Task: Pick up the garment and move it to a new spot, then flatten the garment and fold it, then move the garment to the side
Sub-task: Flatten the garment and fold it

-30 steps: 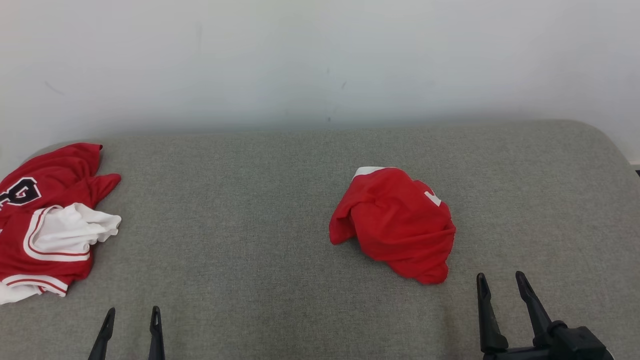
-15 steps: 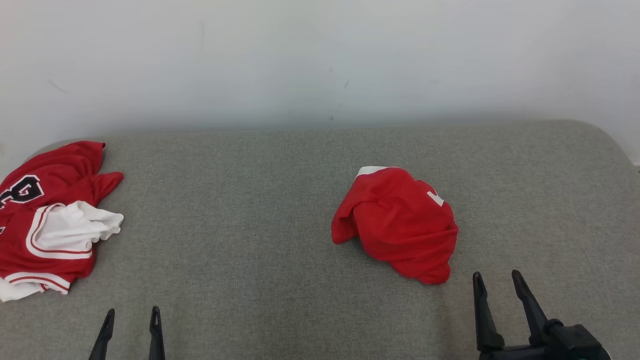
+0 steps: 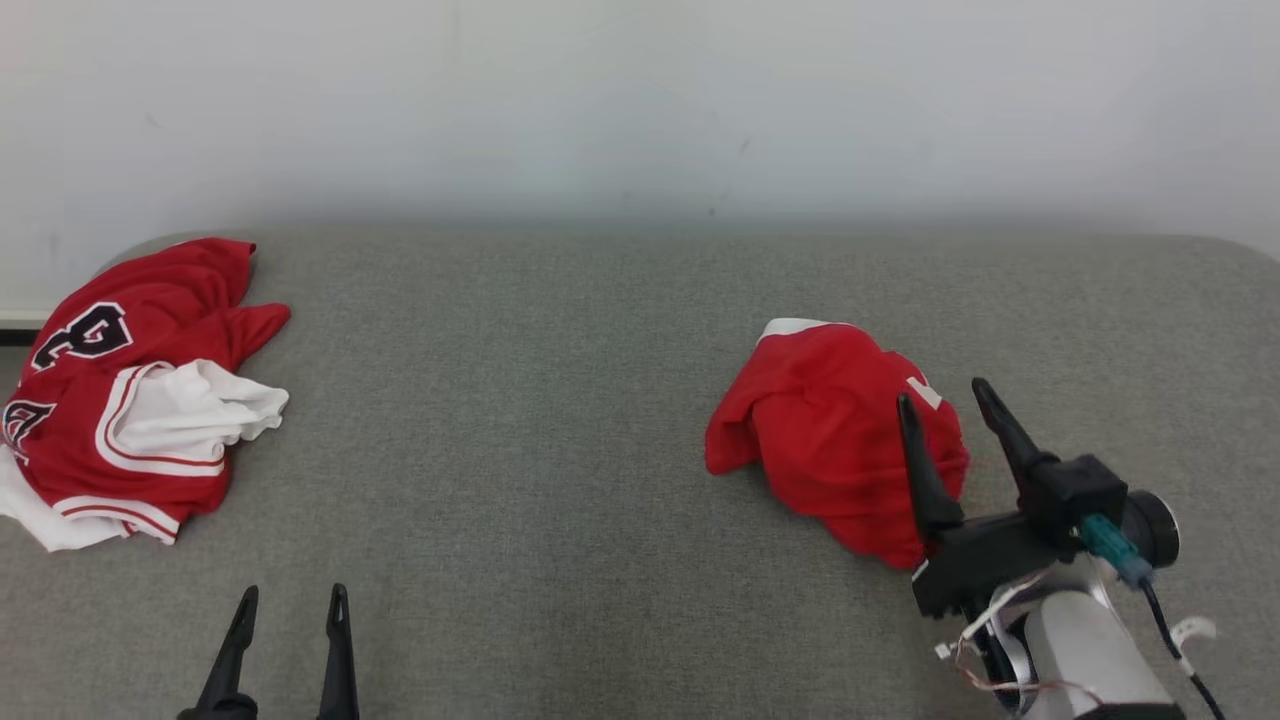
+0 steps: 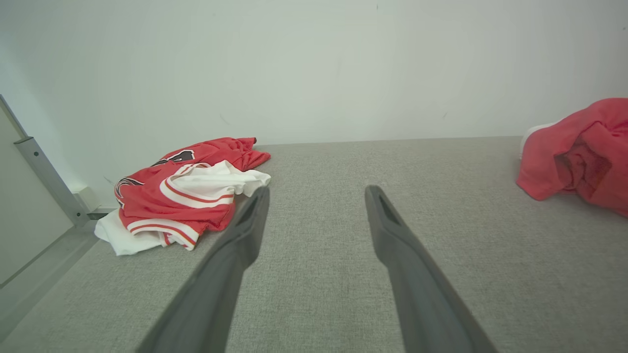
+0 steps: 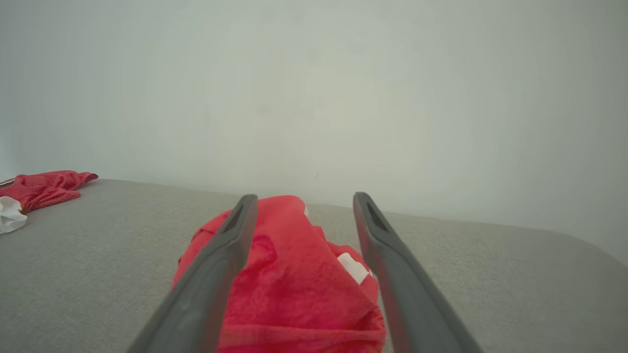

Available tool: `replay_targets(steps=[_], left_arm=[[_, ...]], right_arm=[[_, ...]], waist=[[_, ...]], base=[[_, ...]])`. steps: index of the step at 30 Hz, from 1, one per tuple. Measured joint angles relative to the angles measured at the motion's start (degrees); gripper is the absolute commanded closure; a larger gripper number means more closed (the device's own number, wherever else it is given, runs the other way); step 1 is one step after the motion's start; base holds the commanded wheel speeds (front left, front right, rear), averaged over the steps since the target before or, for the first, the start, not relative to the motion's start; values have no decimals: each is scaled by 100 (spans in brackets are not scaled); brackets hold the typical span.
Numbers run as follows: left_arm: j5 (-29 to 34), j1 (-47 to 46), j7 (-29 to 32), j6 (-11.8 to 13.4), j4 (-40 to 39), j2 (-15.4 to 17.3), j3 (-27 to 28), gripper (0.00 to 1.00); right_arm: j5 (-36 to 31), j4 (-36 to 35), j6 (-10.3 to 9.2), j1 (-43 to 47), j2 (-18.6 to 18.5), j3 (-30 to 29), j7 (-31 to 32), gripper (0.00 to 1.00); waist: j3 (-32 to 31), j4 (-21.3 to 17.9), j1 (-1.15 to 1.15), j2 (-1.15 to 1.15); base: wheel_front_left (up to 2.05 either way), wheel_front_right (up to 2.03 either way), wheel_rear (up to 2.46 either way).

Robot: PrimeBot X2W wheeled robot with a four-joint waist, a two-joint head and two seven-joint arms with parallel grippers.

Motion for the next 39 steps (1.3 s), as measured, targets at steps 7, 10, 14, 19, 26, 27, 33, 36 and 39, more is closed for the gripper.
replay_targets(steps=[7,10,14,19,26,27,33,36,39], left_arm=[[5,-158,0,-20,45,-55,-92,0],[4,-210,0,-20,65,-76,-94,0],[-3,-226,0,-21,66,-91,-83,0],[-11,-246,0,-8,65,-116,-53,0],[-30,-235,0,-12,65,-134,1,0],[-32,-233,0,-13,64,-136,3,0],[-35,-211,0,-12,11,-167,-46,0],[-74,-210,0,-20,13,-172,-15,0],[-81,-214,1,-56,38,-175,2,0]], right_arm=[[140,1473,0,-1057,-391,180,38,0],[240,2018,0,-1316,-457,299,33,0],[446,2669,0,-1530,-472,544,34,100],[666,2680,0,-1652,-477,731,16,100],[751,1249,0,-1127,-359,1252,-5,100],[750,1053,0,-1045,-336,1366,-8,100],[751,344,0,-517,-163,2240,-8,100],[779,246,0,-335,-32,2653,-8,100],[806,339,0,-143,73,3059,-8,100]], waist=[[209,280,1,0],[312,382,1,0],[431,475,1,0],[457,462,1,1],[276,295,0,0],[252,271,0,0],[198,210,-1,0],[241,237,0,0],[281,270,0,0]], base=[[0,0,0],[0,0,0],[0,0,0],[0,0,0],[0,0,0],[0,0,0],[0,0,0],[0,0,0],[0,0,0]])
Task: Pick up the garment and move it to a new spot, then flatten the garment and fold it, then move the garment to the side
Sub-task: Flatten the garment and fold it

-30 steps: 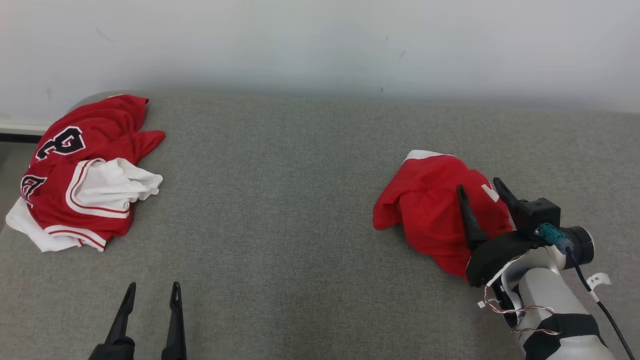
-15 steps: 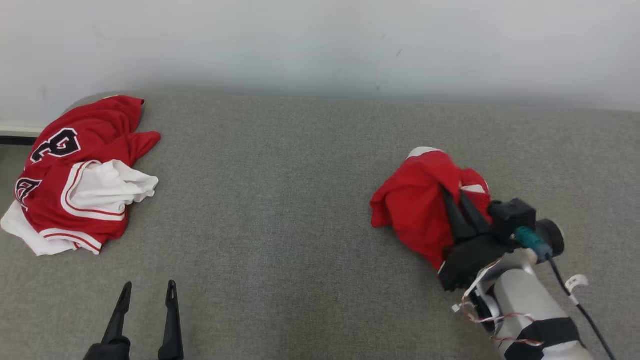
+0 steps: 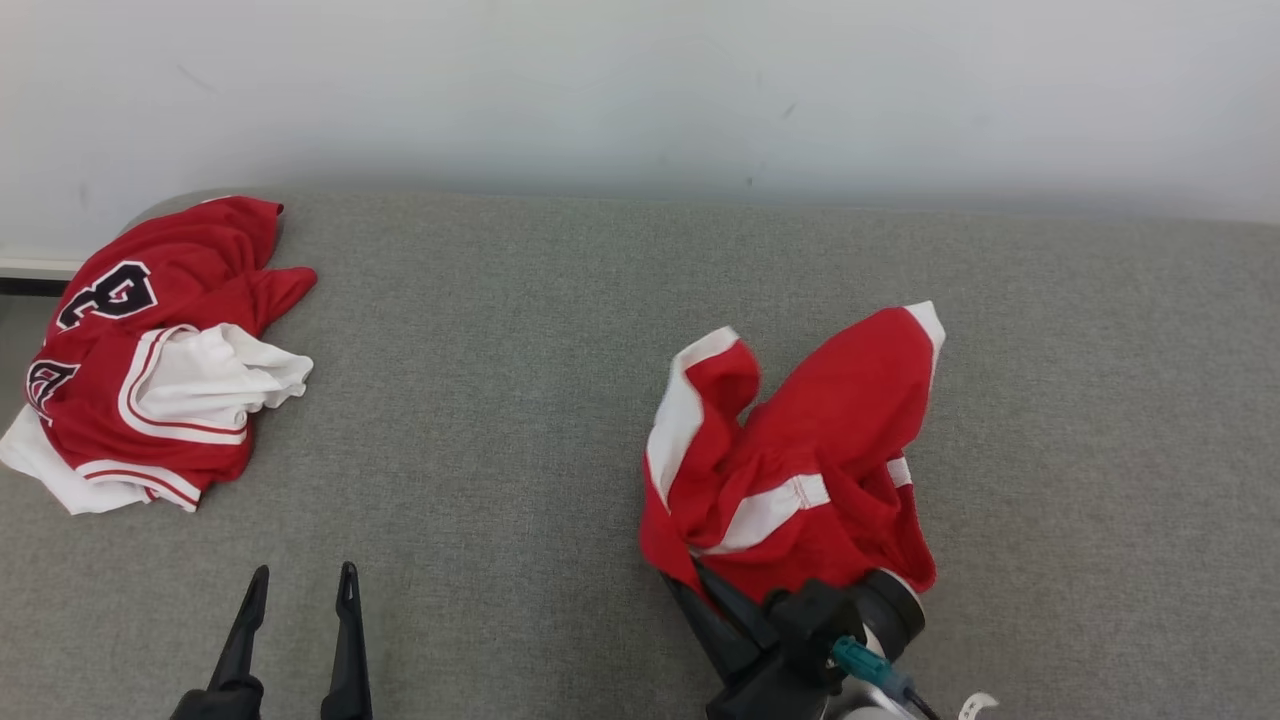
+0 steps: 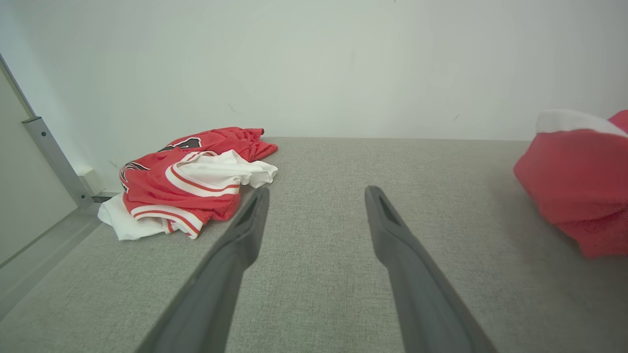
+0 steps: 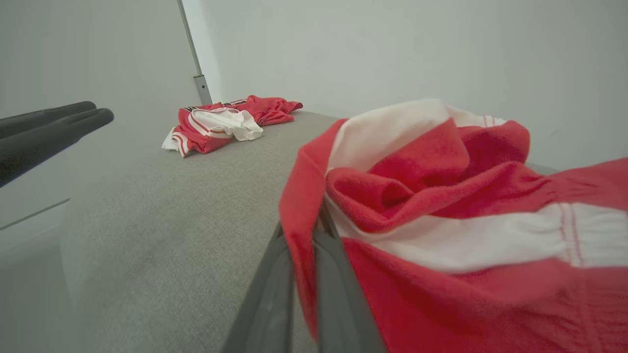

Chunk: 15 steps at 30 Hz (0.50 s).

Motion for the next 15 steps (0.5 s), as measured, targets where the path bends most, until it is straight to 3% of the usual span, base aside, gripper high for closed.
replay_targets(steps=[6,7,9,15], left_arm=[[-8,-8,-1,-10,64,-18,-9,0],[-8,-8,-1,-11,71,-22,-8,0],[-15,-8,-1,-10,86,-24,1,0],[-43,75,-1,-5,104,-31,34,0]], right_arm=[[100,478,0,265,91,261,1,100],[116,510,0,310,107,269,1,73],[127,470,0,384,134,178,1,0],[230,-336,0,870,147,-309,0,0]], waist=[[5,81,0,0],[-7,86,0,0],[-36,85,0,0],[-192,27,0,0]], base=[[0,0,0],[0,0,0],[0,0,0],[0,0,0]])
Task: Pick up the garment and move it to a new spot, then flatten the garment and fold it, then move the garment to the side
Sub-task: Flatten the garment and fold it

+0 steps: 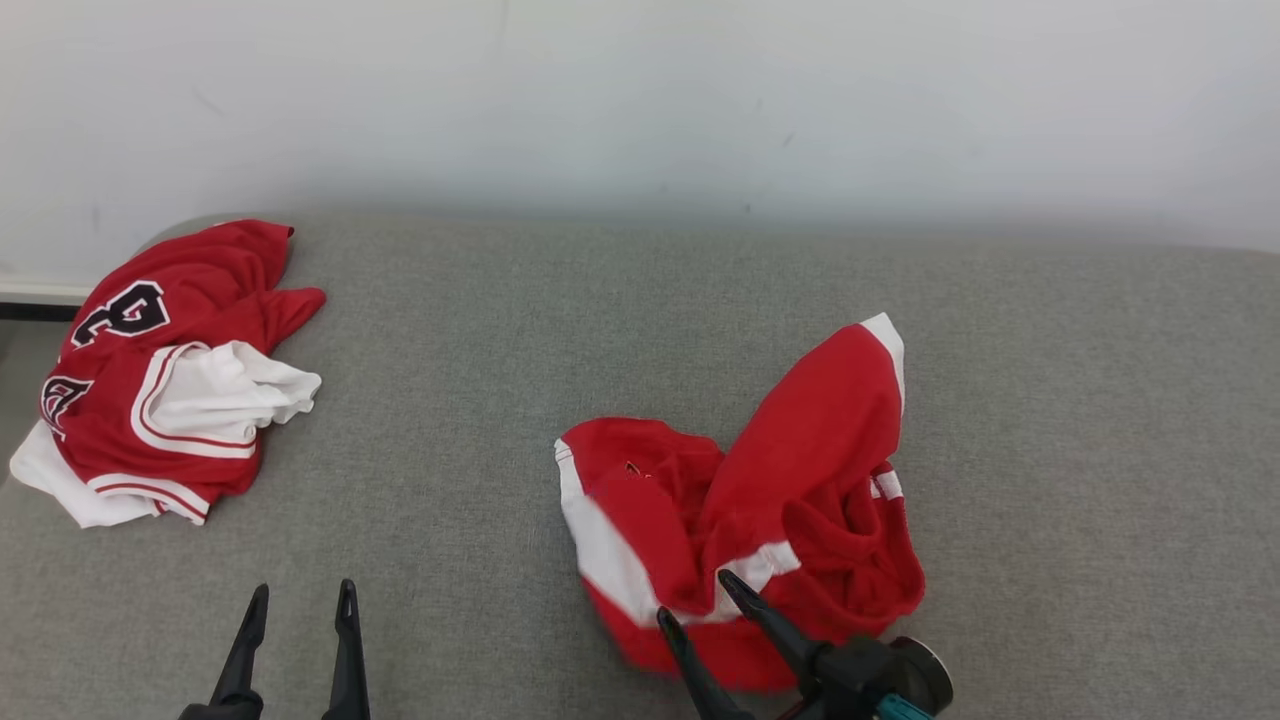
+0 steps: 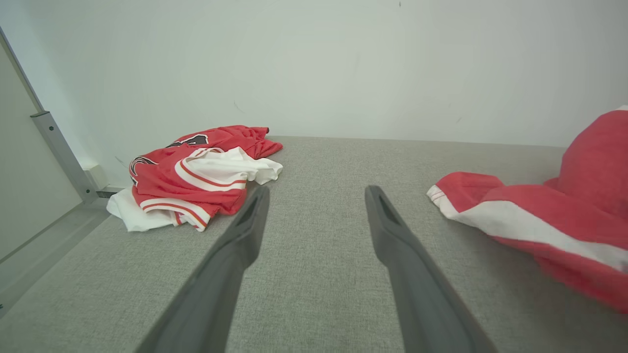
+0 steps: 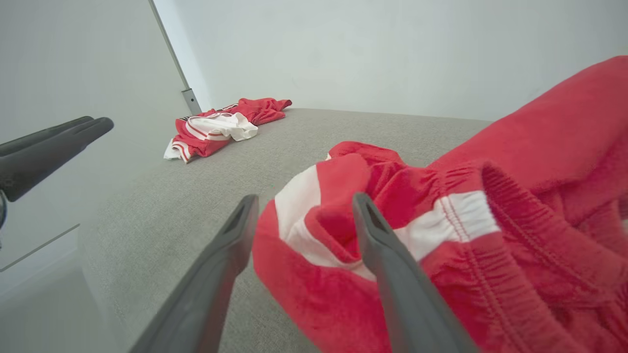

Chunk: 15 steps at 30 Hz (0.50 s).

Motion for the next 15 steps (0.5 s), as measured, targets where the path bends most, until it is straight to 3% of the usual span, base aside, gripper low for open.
replay_targets(steps=[8,15], left_arm=[[69,75,0,0,-76,-1,48,0],[101,143,0,0,-116,-7,-32,0]], right_arm=[[-187,-969,0,498,-278,-633,0,0],[-246,-638,0,533,-465,-865,1,0]], waist=[[-185,-138,0,0],[-237,-37,0,0]], base=[[0,0,0],[0,0,0]])
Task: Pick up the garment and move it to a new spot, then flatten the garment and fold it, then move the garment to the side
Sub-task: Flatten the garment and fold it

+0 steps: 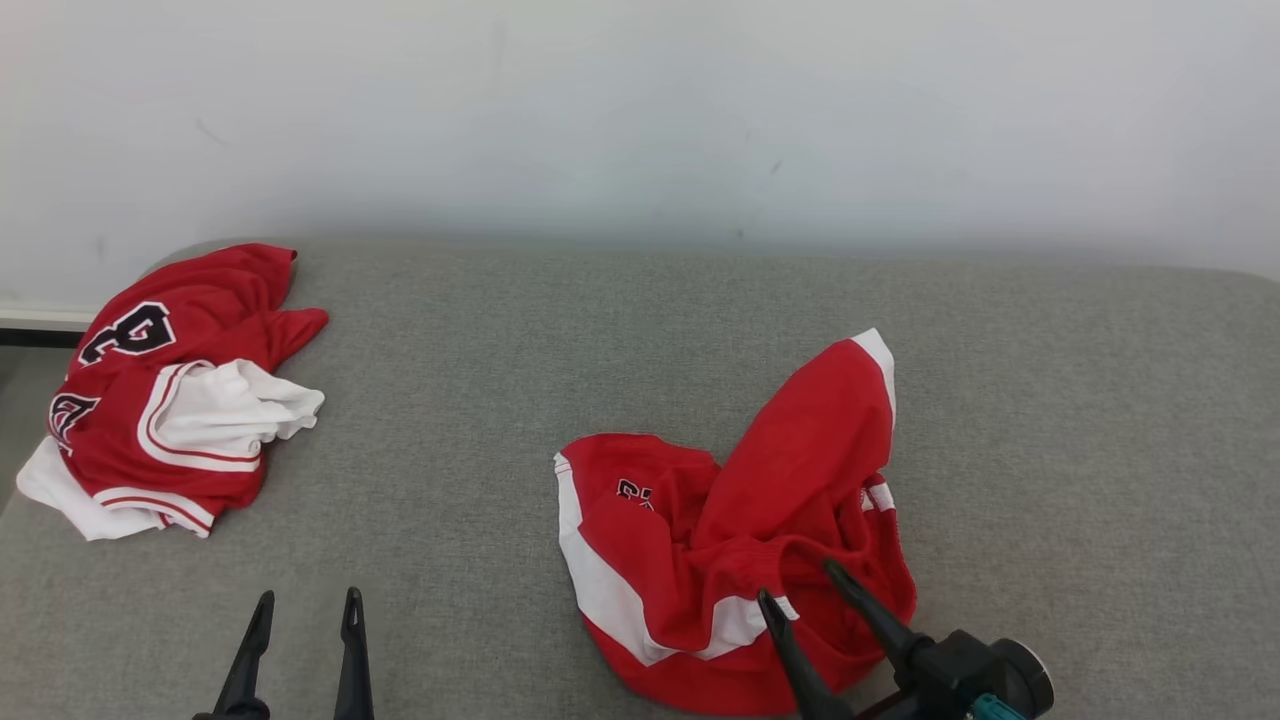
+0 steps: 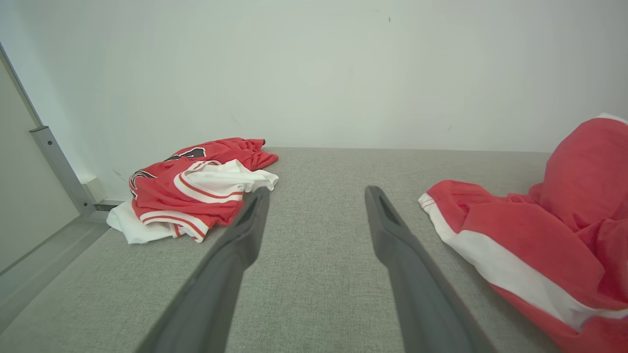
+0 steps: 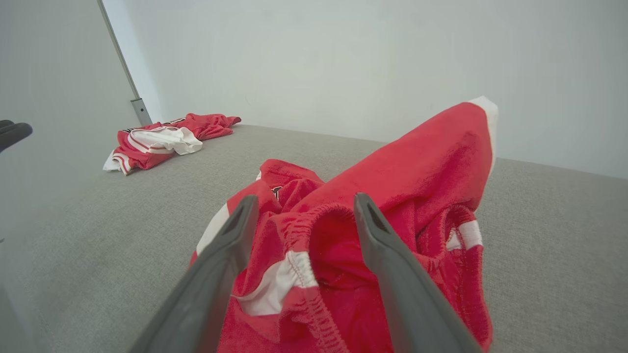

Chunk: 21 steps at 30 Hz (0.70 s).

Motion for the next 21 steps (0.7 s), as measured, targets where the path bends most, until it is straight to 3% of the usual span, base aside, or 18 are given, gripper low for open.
replay_targets(steps=[7,8,9,10,16,21], left_arm=[[-11,49,0,1,-9,-2,-1,0],[-11,49,0,2,-9,-2,-3,0],[-11,46,0,3,-9,-5,-2,0],[-12,46,0,7,-10,-5,5,0],[-43,62,0,43,-5,-5,102,0],[-68,106,0,42,29,-10,115,0]], right_arm=[[-15,792,0,-226,-49,216,5,0],[-9,944,0,-305,-43,250,4,8],[-5,1101,0,-397,-43,300,4,41],[20,1214,0,-474,-26,327,3,100],[156,1136,0,-731,-20,214,-1,100],[175,644,0,-204,-258,-215,-1,100]], waist=[[42,106,0,0],[47,125,0,0],[53,145,0,0],[59,159,0,0],[69,95,0,0],[26,-80,0,0]], base=[[0,0,0],[0,0,0],[0,0,0],[0,0,0],[0,0,0],[0,0,0]])
